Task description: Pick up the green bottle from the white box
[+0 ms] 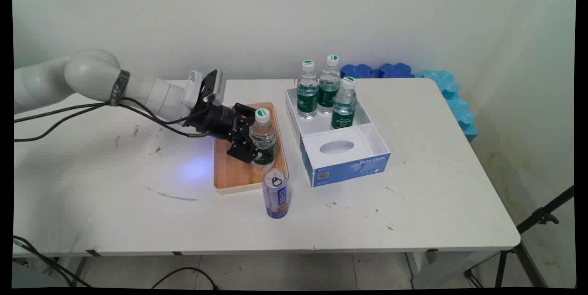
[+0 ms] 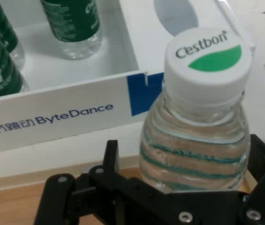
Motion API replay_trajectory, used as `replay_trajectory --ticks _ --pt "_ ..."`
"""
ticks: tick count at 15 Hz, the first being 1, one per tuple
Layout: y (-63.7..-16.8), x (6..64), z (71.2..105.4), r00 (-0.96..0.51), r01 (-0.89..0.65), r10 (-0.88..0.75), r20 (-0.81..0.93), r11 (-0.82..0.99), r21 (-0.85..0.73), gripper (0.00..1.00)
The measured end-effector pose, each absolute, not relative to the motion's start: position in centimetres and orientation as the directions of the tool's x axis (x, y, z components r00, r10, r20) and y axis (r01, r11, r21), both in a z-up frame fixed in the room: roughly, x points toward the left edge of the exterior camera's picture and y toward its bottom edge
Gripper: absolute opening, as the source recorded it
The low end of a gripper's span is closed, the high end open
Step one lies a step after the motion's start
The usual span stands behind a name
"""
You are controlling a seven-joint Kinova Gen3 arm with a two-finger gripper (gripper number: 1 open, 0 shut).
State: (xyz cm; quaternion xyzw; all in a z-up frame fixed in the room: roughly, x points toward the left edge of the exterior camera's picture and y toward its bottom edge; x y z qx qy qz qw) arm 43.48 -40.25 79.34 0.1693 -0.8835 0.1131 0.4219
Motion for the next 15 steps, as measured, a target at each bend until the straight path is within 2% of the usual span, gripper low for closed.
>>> replay_trajectory --ticks 4,7,15 --pt "-40.9 43.3 79.8 -0.572 -0.413 -0.215 0.792 0.909 -0.052 1.00" --pt "-41.8 43.4 81.6 -0.544 -0.428 -0.230 0.807 0.903 -0.031 1.00" --pt "-45.6 44.9 91.9 -0.422 -0.471 -0.278 0.863 0.880 0.053 1.00"
